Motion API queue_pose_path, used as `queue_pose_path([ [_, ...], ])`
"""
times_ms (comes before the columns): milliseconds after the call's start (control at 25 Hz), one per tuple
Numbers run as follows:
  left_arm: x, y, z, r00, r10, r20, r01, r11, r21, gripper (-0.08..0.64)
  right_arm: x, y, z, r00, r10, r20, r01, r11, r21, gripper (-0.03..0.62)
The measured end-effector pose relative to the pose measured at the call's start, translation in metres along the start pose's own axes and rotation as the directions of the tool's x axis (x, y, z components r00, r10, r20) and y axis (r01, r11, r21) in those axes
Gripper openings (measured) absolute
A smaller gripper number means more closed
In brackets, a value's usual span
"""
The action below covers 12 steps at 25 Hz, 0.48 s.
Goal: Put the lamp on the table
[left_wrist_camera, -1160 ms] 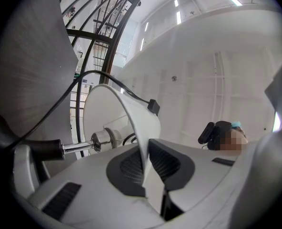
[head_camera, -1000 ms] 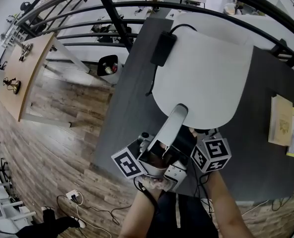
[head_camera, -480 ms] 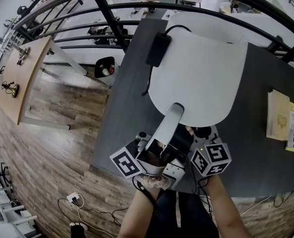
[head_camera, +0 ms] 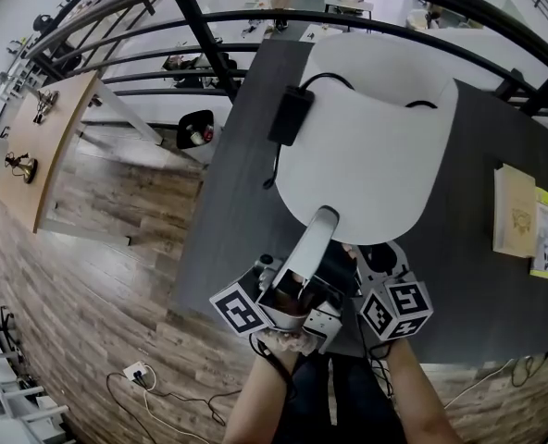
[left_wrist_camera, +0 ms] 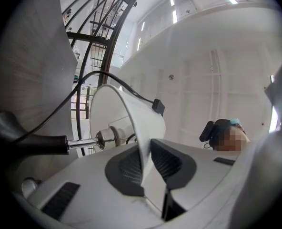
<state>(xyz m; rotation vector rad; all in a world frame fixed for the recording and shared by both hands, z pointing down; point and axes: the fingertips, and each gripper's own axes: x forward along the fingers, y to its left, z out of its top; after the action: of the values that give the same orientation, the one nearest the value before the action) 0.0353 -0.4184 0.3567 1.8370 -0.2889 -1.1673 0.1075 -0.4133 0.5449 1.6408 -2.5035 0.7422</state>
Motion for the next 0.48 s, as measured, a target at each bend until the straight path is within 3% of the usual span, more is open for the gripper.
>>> queue_pose_path([
  [480,-0.029,-0.009,-0.005,1.0,-0.026,0.018,0.026,1.0,0.012,0.097,-0.033,-0.004,-0.015,0.998,-0.06,-0.001,0.06,0.998,-0.003,0.176],
])
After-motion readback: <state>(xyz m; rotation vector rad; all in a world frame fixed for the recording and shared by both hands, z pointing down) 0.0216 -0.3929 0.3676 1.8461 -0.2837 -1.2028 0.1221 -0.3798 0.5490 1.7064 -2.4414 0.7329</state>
